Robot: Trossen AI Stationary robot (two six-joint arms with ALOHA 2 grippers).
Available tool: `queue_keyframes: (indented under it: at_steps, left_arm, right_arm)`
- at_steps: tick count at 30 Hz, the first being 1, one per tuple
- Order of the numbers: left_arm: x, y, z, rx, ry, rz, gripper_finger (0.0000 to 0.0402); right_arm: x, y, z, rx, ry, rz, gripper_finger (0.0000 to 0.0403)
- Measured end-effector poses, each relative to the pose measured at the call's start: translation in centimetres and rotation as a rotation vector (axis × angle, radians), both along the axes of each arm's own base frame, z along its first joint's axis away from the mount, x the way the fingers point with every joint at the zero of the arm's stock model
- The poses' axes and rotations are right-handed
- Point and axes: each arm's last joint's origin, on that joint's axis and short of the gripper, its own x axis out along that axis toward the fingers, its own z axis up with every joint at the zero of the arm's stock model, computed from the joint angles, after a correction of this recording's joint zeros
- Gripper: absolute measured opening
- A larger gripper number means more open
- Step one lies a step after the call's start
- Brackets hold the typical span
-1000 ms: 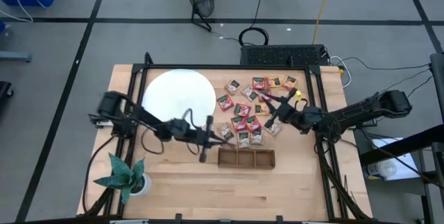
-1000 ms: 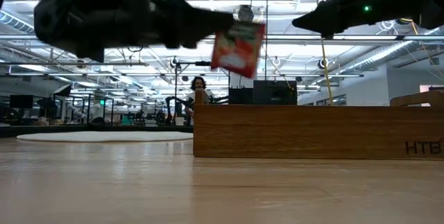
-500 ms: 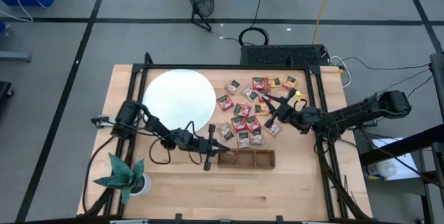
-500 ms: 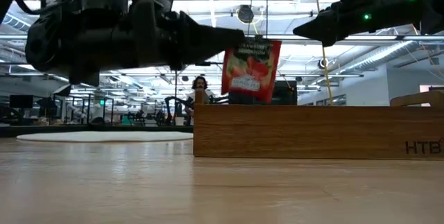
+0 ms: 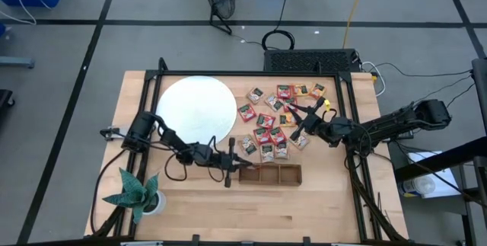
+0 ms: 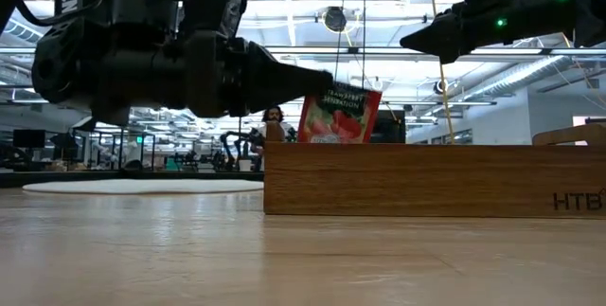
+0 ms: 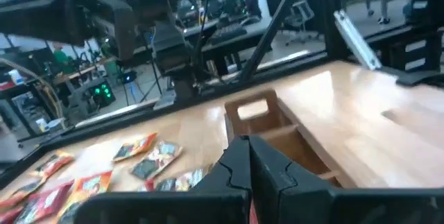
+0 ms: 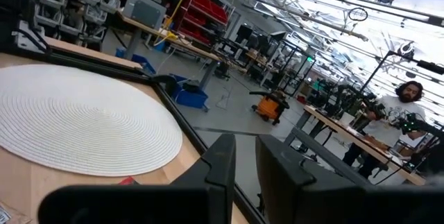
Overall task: Pick & Place Tea
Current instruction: Put the red tea bag into the left section of the wooden organizer
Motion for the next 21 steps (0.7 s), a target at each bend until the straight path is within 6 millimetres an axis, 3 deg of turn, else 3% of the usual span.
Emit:
queue_keyframes:
  at_steps: [9,21]
  left_arm:
    - [0.14,0.84,-0.7,-0.074,0.076,0.109,0.0048]
    - [-0.14,0.2,0.21,0.001,0.004,0.244,0.014]
  right_arm:
    - [0.02,0.0,-0.03,-0.001,0.005,0.0,0.0045]
    - [0.02,0.0,-0.05,0.002,0.005,0.0,0.0045]
